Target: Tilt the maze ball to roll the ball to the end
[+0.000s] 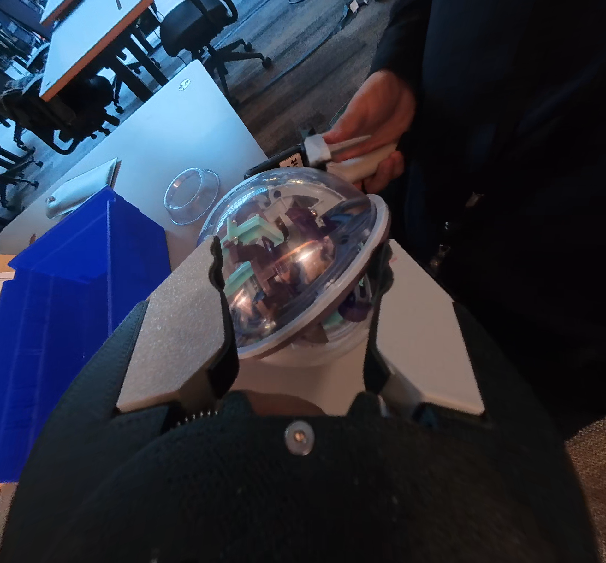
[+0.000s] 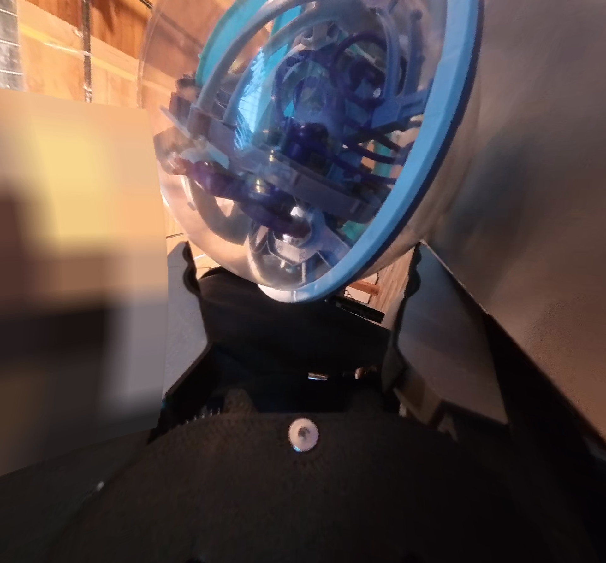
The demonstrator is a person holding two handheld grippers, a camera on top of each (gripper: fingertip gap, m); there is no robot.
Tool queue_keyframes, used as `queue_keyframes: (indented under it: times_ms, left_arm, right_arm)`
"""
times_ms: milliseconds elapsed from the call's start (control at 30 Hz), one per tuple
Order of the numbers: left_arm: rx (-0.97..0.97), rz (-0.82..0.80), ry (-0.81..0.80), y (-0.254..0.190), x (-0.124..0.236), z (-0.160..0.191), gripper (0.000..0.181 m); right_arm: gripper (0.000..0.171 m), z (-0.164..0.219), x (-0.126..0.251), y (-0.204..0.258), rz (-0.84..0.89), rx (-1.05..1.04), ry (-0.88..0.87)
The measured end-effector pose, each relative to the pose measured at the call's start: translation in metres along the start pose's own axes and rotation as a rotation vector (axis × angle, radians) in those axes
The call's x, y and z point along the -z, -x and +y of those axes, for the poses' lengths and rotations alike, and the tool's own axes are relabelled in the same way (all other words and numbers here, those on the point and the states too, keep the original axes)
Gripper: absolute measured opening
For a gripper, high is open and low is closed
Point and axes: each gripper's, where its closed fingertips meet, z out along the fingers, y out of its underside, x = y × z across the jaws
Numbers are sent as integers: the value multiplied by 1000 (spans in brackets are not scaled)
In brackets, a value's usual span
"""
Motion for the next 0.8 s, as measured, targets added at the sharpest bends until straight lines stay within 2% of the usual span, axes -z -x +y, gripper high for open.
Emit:
queue_keyframes:
  times_ms: [400,433,500,733,767,800]
  left_arm:
    - [10,18,-13,2,4,4,95]
    - [5,21,-10,2,4,3,95]
    - [-5,24,-5,1,3,2,94]
    - [-18,45,-4,0,0,-1,95]
    - [-25,46,-2,-1,0,-1,95]
    - [-29,44,-2,-1,0,-2,95]
  right_arm:
    - [99,11,3,-6,14,68,22]
    - [93,14,4,-7,14,72,32]
    - [67,21,6,-8,10,82,55]
    - [57,27,7,-6,-4,78,76]
    - [53,28,7,-5,-7,75,78]
    - [38,29,8,-4,-17,74,80]
